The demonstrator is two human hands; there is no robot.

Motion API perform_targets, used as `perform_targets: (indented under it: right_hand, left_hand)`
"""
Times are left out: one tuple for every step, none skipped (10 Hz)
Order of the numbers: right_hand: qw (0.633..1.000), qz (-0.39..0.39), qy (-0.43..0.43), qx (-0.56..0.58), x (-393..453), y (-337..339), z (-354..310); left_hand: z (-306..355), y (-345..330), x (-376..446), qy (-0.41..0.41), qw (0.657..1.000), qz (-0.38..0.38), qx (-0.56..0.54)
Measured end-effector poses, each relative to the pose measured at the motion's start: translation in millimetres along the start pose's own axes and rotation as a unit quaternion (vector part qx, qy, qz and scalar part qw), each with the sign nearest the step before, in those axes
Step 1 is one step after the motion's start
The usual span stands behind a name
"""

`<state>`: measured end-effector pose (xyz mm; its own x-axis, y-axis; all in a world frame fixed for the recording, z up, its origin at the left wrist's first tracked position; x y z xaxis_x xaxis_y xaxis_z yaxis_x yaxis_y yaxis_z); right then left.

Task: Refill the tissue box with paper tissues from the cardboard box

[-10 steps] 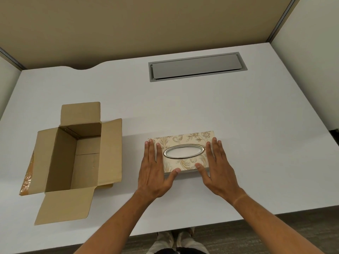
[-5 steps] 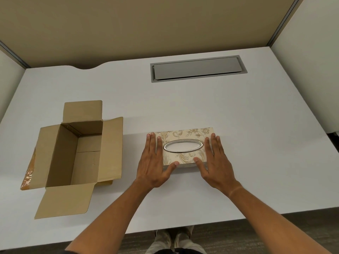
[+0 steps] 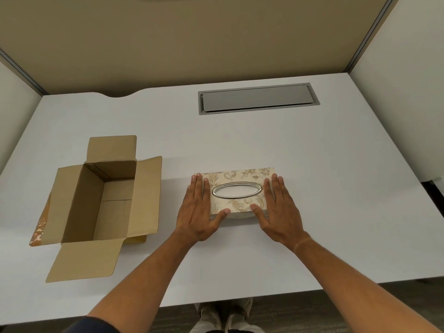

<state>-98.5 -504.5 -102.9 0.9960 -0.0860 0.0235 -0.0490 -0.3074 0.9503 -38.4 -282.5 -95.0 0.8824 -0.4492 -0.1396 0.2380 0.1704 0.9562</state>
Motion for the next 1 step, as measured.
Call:
perform_targets:
  right_hand:
    - [1.000, 0.005, 0.020, -0.001, 7.2, 13.0, -7.8]
  left_hand:
    - [1.1, 13.9, -0.4, 0.002, 0.999, 0.033, -0.010]
Point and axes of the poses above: each hand's wrist, its own x-axis towards the middle knuckle, its own y-axis out of the back of the hand, z = x × y, the point moved 3 cm from there along x, towards the middle knuckle, and after that the axes turned 1 degree about -z, right-handed, at the moved point
